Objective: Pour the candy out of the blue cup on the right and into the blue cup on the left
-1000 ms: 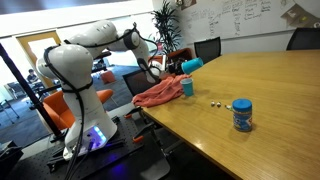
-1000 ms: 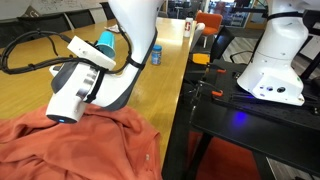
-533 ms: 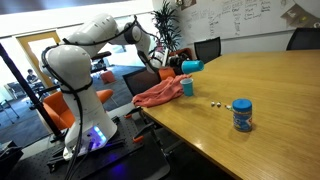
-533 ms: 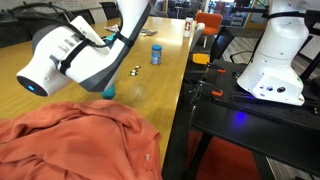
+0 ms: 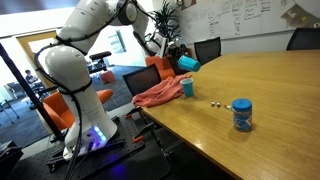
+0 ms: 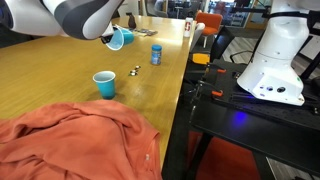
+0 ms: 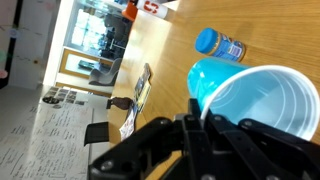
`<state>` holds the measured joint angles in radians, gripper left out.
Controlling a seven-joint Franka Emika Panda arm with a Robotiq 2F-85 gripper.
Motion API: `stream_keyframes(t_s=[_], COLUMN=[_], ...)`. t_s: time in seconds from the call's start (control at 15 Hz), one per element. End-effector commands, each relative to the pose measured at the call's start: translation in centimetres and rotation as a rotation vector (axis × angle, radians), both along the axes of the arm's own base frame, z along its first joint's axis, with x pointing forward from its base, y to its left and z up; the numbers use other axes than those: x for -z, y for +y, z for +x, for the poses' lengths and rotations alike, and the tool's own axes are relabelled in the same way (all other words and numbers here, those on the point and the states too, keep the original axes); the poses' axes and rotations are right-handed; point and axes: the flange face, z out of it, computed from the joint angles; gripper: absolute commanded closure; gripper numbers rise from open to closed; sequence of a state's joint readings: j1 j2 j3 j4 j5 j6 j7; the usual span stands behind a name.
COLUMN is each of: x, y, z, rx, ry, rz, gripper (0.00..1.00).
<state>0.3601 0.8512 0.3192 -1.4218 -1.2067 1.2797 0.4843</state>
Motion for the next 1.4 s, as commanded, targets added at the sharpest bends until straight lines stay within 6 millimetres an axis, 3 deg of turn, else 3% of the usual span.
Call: stream_keyframes(t_s=[0.0,0.4,1.07,1.33], x=[-2.5,-2.8,-3.4,-3.2], y=[-3.5,-7.5,-15.3,-18.9], z=[-2.5,-5.3,-15.5,-18.2], rx=[0.071,0.088,0.259,0.323], ry=[-0.117,-0.373,-0.715,-0.887], rz=[0.161,0.382,0.478,0.581], gripper=[0.99,0.99,0.99,0.99])
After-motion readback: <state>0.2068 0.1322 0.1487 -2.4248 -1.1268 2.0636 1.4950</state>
